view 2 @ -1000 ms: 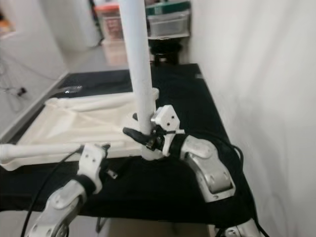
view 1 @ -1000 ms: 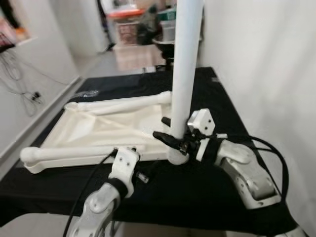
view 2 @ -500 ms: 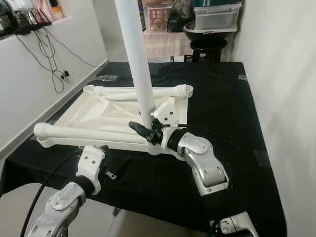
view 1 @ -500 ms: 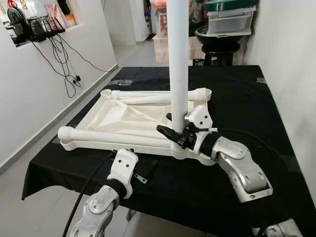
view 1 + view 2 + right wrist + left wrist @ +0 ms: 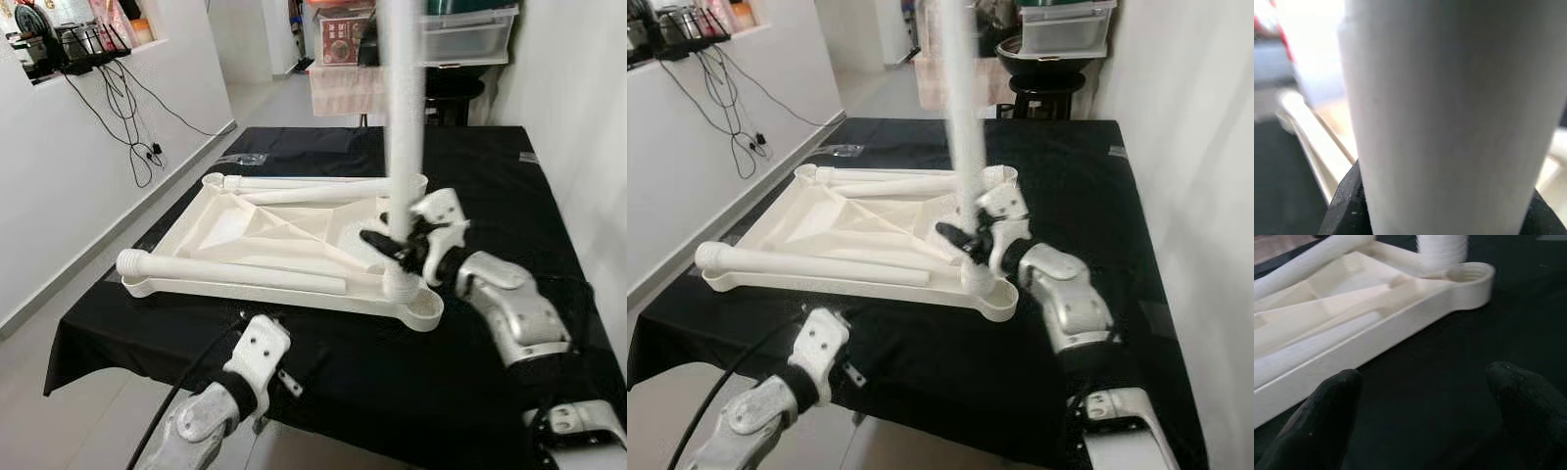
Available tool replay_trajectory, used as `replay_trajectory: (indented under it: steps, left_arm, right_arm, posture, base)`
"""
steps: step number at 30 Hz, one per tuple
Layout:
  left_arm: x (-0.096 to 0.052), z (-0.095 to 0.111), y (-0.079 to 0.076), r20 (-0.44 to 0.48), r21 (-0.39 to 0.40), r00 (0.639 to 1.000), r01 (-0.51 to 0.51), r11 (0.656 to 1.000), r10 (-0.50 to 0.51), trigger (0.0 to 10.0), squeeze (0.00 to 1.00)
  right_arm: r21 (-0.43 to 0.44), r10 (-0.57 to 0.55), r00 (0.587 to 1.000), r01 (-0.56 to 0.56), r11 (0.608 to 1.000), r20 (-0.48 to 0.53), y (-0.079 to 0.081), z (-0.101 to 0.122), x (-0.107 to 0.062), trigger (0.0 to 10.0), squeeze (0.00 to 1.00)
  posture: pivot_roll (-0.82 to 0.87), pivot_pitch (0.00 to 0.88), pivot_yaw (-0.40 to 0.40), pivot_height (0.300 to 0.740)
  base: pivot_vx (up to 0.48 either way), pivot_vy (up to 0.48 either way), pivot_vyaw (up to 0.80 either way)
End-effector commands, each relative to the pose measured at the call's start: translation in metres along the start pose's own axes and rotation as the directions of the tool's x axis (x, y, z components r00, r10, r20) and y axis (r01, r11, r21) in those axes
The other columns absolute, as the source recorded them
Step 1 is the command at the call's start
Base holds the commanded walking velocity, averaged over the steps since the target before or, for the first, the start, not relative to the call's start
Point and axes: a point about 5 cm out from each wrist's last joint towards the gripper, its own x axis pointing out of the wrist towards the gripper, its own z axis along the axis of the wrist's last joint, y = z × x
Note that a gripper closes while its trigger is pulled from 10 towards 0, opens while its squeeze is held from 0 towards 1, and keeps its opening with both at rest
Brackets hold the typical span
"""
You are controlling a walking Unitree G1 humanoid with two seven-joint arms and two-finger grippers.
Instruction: Building children table
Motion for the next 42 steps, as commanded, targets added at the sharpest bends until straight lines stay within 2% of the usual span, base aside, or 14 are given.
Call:
replay_trajectory:
  steps: [1, 4, 8, 10, 17, 21, 23, 27, 31, 36, 37, 42]
  left_arm:
    - [-0.004, 0.003, -0.002, 0.002, -0.005, 0.999, 0.044, 0.999, -0.044, 10.0, 0.00]
    - [-0.005, 0.004, -0.003, 0.005, -0.005, 0.998, 0.057, 0.998, -0.057, 10.0, 0.00]
    - [-0.007, 0.006, -0.003, 0.010, 0.054, 0.996, 0.091, 0.994, -0.091, 10.0, 0.00]
    - [-0.009, 0.007, -0.003, 0.013, 0.044, 0.995, 0.100, 0.994, -0.101, 10.0, 0.00]
    - [-0.020, 0.014, -0.014, 0.036, -0.020, 0.988, 0.150, 0.988, -0.150, 10.0, 0.00]
    - [-0.022, 0.017, -0.020, 0.041, -0.039, 0.985, 0.172, 0.984, -0.170, 10.0, 0.00]
    - [-0.027, 0.020, -0.026, 0.051, -0.069, 0.980, 0.195, 0.978, -0.192, 10.0, 0.00]
    - [-0.030, 0.022, -0.029, 0.058, -0.077, 0.978, 0.204, 0.976, -0.200, 10.0, 0.00]
    - [-0.033, 0.024, -0.032, 0.061, -0.081, 0.974, 0.222, 0.972, -0.217, 10.0, 0.00]
    - [-0.035, 0.024, -0.033, 0.059, -0.083, 0.972, 0.232, 0.969, -0.228, 10.0, 0.00]
    - [-0.036, 0.025, -0.033, 0.054, -0.083, 0.971, 0.236, 0.968, -0.232, 10.0, 0.00]
    - [-0.036, 0.025, -0.032, 0.050, -0.084, 0.971, 0.236, 0.968, -0.232, 10.0, 0.00]
  right_arm:
    - [-0.026, 0.123, 0.992, -0.122, 0.992, 0.037, 0.009, 0.008, -0.006, 10.0, 0.00]
    - [-0.040, 0.139, 0.990, -0.138, 0.990, 0.019, 0.008, 0.007, -0.010, 10.0, 0.00]
    - [-0.081, 0.122, 0.992, -0.123, 0.989, -0.018, -0.005, 0.008, -0.016, 10.0, 0.00]
    - [-0.087, 0.128, 0.992, -0.129, 0.988, -0.017, -0.008, 0.011, -0.016, 10.0, 0.00]
    - [-0.076, 0.238, 0.971, -0.239, 0.968, -0.025, 0.001, 0.013, -0.005, 10.0, 0.00]
    - [-0.073, 0.256, 0.966, -0.258, 0.963, -0.028, 0.000, 0.015, -0.002, 10.0, 0.00]
    - [-0.063, 0.278, 0.960, -0.279, 0.958, -0.026, -0.007, 0.020, -0.002, 10.0, 0.00]
    - [-0.056, 0.307, 0.951, -0.308, 0.950, -0.036, -0.009, 0.020, -0.003, 10.0, 0.00]
    - [-0.054, 0.390, 0.918, -0.393, 0.918, -0.068, -0.004, 0.020, -0.001, 10.0, 0.00]
    - [-0.051, 0.411, 0.910, -0.414, 0.909, -0.056, -0.002, 0.022, 0.001, 10.0, 0.00]
    - [-0.047, 0.442, 0.895, -0.445, 0.894, -0.060, 0.000, 0.021, 0.001, 10.0, 0.00]
    - [-0.036, 0.489, 0.869, -0.493, 0.870, -0.080, 0.004, 0.017, -0.003, 10.0, 0.00]
  posture:
    - [-0.05, 0.049, 0.098, 0.740]
    - [-0.05, 0.068, 0.103, 0.740]
    - [-0.04, 0.103, 0.117, 0.740]
    - [-0.04, 0.122, 0.118, 0.740]
    - [-0.02, 0.170, 0.108, 0.740]
    - [-0.01, 0.187, 0.101, 0.740]
    - [0.00, 0.206, 0.094, 0.740]
    - [0.00, 0.218, 0.094, 0.740]
    - [0.00, 0.229, 0.103, 0.740]
    - [0.01, 0.228, 0.107, 0.740]
    - [0.02, 0.229, 0.110, 0.740]
    - [0.02, 0.230, 0.110, 0.740]
  base:
    - [0.000, 0.000, 0.00]
    - [0.000, 0.000, 0.00]
    - [0.000, 0.000, 0.00]
    - [0.000, 0.000, 0.00]
    - [0.000, 0.000, 0.00]
    - [0.000, 0.000, 0.00]
    - [0.000, 0.000, 0.00]
    - [0.000, 0.000, 0.00]
    - [0.000, 0.000, 0.00]
    - [0.000, 0.000, 0.00]
    - [0.000, 0.000, 0.00]
    - [0.000, 0.000, 0.00]
